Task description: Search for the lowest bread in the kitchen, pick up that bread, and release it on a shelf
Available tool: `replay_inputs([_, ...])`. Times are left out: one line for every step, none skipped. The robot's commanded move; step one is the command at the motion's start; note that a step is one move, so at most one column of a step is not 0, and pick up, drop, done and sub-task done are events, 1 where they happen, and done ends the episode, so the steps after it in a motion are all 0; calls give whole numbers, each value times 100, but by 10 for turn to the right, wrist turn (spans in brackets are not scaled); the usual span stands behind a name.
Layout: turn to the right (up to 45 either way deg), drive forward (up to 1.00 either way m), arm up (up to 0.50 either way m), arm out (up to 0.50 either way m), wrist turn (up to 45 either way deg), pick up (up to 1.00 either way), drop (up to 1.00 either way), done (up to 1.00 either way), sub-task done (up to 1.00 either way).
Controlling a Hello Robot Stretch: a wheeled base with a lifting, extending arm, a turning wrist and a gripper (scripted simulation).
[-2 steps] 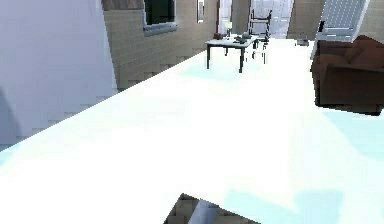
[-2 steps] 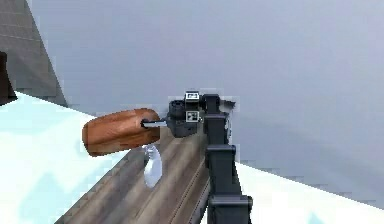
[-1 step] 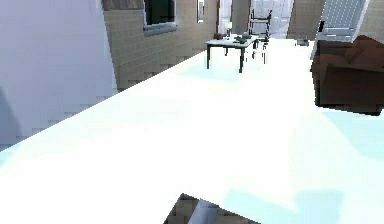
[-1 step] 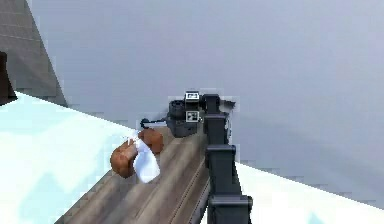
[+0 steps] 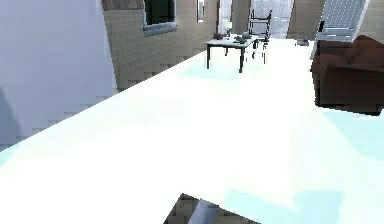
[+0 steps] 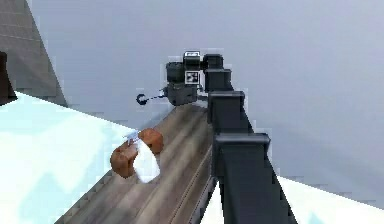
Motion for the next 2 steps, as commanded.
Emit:
replay_inputs([0, 0, 0, -8, 0, 0, 0, 0, 0])
replay_inputs([0, 0, 0, 0, 0, 0, 0, 100, 0])
